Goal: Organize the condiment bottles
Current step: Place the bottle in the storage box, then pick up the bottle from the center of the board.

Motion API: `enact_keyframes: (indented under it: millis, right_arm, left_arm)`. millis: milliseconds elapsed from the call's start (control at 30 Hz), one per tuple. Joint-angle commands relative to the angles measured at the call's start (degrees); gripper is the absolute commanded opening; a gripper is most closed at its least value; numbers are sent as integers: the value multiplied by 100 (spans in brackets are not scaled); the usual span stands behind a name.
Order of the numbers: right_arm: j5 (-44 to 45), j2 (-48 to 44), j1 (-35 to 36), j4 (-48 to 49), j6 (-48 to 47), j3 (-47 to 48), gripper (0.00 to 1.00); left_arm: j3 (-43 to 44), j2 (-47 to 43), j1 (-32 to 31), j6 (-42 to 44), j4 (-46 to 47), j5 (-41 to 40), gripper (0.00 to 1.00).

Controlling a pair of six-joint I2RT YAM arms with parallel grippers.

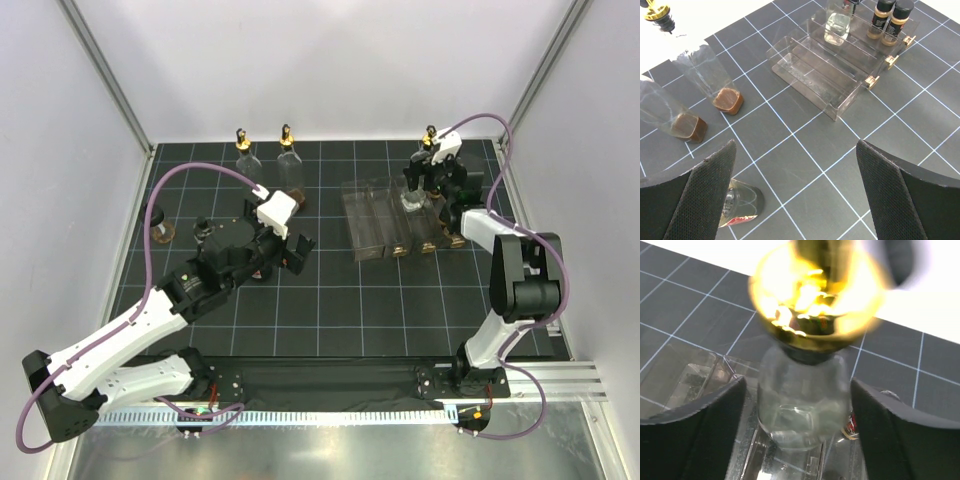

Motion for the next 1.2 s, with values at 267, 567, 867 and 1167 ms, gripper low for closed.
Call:
enact_keyframes:
  millis: [267, 567, 867, 1167]
  right_arm:
    - [-267, -1183, 39, -69, -649, -337, 99]
    - [-469, -2298, 30, -1273, -799, -574, 100]
    - [-434, -3468, 30, -2609, -1150, -961, 100]
    - [-663, -4461, 22, -4121, -1677, -1049, 100]
  left_arm:
    - [-9, -90, 36, 35, 279, 93, 100]
    - [-9, -222, 36, 17, 279, 67, 100]
    - [-9, -196, 36, 0, 270, 23, 100]
    - [8, -126, 36, -9, 253, -30, 100]
